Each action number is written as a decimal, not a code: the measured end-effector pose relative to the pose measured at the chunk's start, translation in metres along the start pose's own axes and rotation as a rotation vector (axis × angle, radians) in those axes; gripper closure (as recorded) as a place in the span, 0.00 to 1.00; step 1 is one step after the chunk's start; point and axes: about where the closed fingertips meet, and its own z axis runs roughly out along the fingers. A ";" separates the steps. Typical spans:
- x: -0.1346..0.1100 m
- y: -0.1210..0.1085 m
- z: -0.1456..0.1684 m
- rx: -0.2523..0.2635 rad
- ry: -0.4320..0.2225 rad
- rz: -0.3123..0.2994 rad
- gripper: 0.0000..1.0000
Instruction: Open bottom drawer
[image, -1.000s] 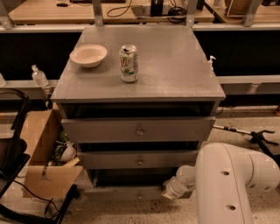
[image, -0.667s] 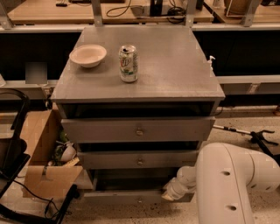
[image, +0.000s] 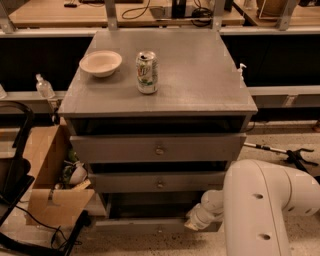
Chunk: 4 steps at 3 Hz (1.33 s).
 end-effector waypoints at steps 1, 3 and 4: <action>0.000 0.004 -0.001 -0.005 0.001 -0.002 1.00; 0.007 0.046 -0.017 -0.069 0.005 -0.030 1.00; 0.007 0.046 -0.017 -0.070 0.005 -0.030 1.00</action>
Offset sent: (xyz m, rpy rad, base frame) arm -0.3330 -0.0075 0.1383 0.0666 0.3770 0.3570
